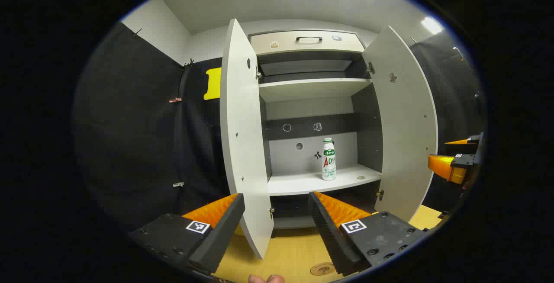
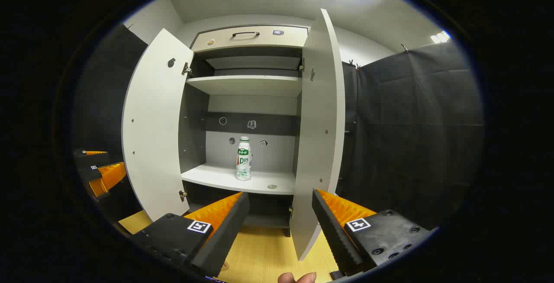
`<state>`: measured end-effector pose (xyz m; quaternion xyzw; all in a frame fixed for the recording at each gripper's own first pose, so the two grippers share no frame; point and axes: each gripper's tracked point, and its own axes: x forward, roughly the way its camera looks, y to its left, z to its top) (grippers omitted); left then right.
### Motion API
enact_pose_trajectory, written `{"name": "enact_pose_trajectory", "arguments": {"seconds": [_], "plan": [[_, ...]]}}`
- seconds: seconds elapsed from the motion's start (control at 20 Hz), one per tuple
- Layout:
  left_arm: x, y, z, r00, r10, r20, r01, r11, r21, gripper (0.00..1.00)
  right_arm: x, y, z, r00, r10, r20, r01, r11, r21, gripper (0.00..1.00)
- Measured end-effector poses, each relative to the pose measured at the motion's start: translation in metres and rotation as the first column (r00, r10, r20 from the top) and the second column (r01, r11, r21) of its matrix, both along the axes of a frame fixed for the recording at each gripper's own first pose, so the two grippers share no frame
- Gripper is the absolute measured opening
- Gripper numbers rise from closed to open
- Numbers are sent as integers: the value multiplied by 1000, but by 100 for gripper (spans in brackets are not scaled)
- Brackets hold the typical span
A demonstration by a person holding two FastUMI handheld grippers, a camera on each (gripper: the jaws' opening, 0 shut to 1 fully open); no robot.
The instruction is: Grasp the bottle in the cabinet with the left hand and place it on the coaster, then close the right door with the right hand and the left door with the left hand.
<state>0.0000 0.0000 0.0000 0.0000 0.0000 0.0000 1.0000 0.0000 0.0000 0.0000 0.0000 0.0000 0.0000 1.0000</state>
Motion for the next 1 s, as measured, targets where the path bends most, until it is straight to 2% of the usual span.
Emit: {"name": "enact_pose_trajectory", "arguments": {"seconds": [0.45,1.0], "plan": [[7,-12,-2,999,-41,-2,41,999,-1,94,3,0,4,1000,-14,19,14,1000,-8,97],[10,-11,-1,999,-45,0,45,999,-10,94,2,0,5,999,-27,19,27,1000,-10,97]]}}
